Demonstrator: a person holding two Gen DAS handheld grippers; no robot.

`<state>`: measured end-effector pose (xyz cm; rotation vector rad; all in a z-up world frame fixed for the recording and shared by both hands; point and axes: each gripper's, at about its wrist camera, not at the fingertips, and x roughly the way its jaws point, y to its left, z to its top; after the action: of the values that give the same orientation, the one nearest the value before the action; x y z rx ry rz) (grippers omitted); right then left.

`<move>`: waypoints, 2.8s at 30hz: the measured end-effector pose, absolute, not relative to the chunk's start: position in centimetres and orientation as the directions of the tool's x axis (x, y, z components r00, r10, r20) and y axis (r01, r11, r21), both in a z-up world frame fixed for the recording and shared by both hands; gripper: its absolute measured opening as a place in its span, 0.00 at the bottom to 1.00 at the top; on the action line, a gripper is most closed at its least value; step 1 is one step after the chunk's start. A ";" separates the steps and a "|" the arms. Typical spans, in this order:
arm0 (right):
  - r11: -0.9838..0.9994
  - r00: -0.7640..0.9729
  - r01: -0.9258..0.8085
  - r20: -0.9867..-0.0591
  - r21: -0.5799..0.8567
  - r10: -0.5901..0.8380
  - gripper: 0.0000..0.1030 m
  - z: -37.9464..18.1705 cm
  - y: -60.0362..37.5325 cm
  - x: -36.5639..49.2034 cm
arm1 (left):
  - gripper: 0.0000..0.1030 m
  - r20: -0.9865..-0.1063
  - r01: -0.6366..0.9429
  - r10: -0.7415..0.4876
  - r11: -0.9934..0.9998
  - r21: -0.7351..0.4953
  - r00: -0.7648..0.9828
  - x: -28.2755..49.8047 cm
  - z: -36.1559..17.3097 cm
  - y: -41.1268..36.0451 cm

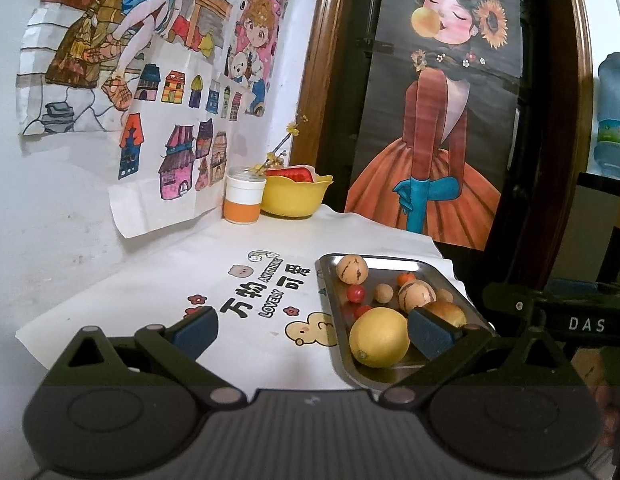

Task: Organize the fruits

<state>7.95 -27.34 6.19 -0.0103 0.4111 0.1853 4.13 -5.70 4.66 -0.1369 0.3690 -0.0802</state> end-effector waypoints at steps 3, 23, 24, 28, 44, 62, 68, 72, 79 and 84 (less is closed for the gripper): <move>0.983 0.898 -0.182 -0.402 0.026 0.177 0.99 6.1 -27.0 7.4 | 1.00 -0.354 0.050 -0.100 0.988 -0.146 0.930 3.7 4.6 -5.5; 0.981 0.894 -0.191 -0.409 0.017 0.181 0.99 5.5 -25.2 4.4 | 1.00 -0.359 0.038 -0.085 0.990 -0.136 0.930 1.2 4.2 -4.4; 0.981 0.893 -0.191 -0.412 0.018 0.181 0.99 5.5 -25.2 4.4 | 1.00 -0.359 0.038 -0.084 0.990 -0.135 0.929 1.2 4.2 -4.4; 0.981 0.888 -0.190 -0.423 0.022 0.182 0.99 5.1 -24.9 4.0 | 1.00 -0.366 0.038 -0.085 0.990 -0.132 0.927 0.9 3.9 -4.3; 0.986 0.889 -0.163 -0.430 0.027 0.158 0.99 4.1 -24.4 2.1 | 1.00 -0.374 0.032 -0.078 0.991 -0.129 0.924 -0.2 3.4 -3.6; 0.986 0.885 -0.167 -0.435 0.030 0.163 0.99 3.4 -23.8 0.9 | 1.00 -0.393 0.012 -0.058 0.993 -0.119 0.918 -1.2 2.6 -2.3; 0.985 0.882 -0.169 -0.441 0.028 0.164 0.99 3.0 -23.5 0.5 | 1.00 -0.395 -0.001 -0.048 0.993 -0.122 0.917 -1.4 2.5 -1.8; 0.985 0.882 -0.170 -0.441 0.026 0.164 0.99 3.0 -23.4 0.5 | 1.00 -0.398 -0.009 -0.041 0.992 -0.123 0.916 -1.4 2.3 -1.5; 0.986 0.885 -0.168 -0.438 0.018 0.159 0.99 2.9 -23.2 0.4 | 1.00 -0.410 -0.020 -0.032 0.992 -0.121 0.911 -1.3 2.1 -1.1; 0.987 0.887 -0.162 -0.436 0.015 0.152 0.99 2.8 -23.3 0.4 | 1.00 -0.414 -0.025 -0.026 0.993 -0.118 0.910 -1.4 1.9 -0.9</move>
<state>0.41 -23.29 2.82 -0.0218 0.4517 0.1632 -1.43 -0.91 1.85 -0.1224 0.4279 -0.0007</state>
